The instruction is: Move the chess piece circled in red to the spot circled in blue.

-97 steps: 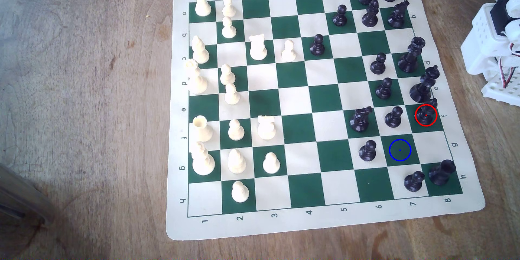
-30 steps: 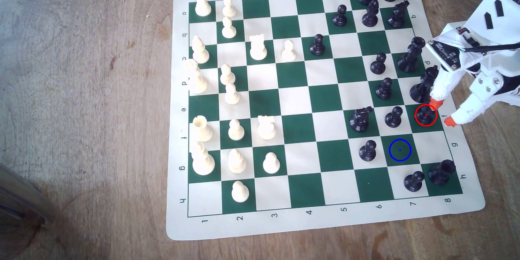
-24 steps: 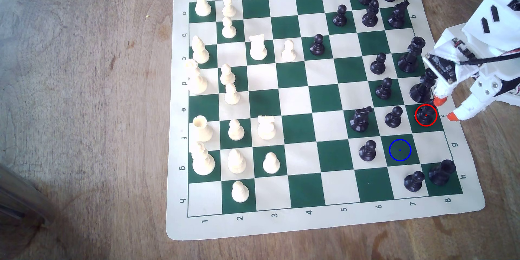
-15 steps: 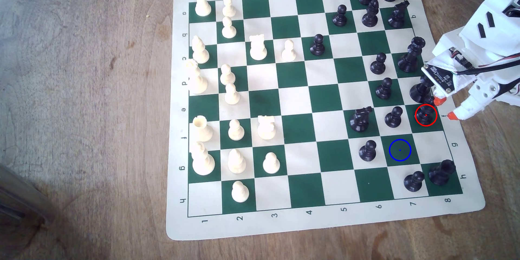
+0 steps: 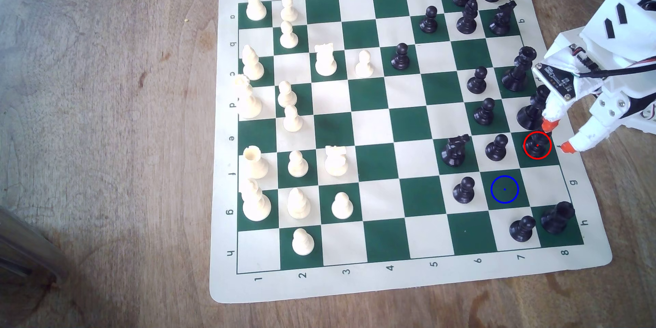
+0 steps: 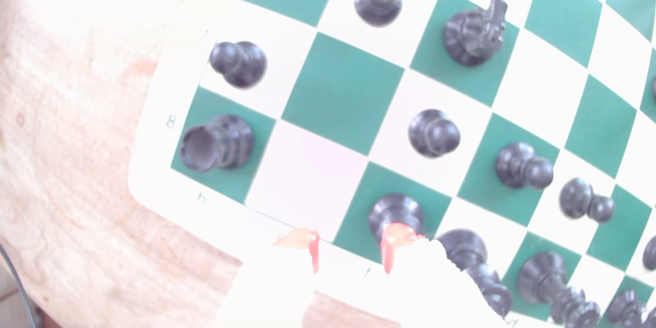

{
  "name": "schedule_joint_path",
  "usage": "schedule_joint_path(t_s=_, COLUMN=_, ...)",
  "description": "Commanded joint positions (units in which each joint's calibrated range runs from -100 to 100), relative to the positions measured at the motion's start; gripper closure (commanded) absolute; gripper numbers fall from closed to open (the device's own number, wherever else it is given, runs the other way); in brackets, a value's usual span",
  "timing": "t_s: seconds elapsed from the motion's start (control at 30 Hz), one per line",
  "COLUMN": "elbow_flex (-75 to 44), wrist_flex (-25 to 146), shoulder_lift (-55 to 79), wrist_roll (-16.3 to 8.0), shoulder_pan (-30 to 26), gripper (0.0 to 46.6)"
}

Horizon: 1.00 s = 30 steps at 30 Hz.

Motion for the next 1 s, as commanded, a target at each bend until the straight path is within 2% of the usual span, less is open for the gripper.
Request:
schedule_joint_path(t_s=0.0, elbow_flex=-5.7, wrist_flex=0.1, shoulder_lift=0.1, wrist_roll=0.1, shoulder_pan=0.0, gripper=36.6)
schedule_joint_path(t_s=0.4, elbow_flex=2.0, wrist_flex=0.9, shoulder_lift=-2.8, wrist_roll=3.6, shoulder_pan=6.6, gripper=36.8)
schedule_joint_path(t_s=0.97, elbow_flex=7.6, wrist_flex=-2.0, shoulder_lift=-3.2, wrist_roll=3.3, shoulder_pan=6.2, gripper=35.0)
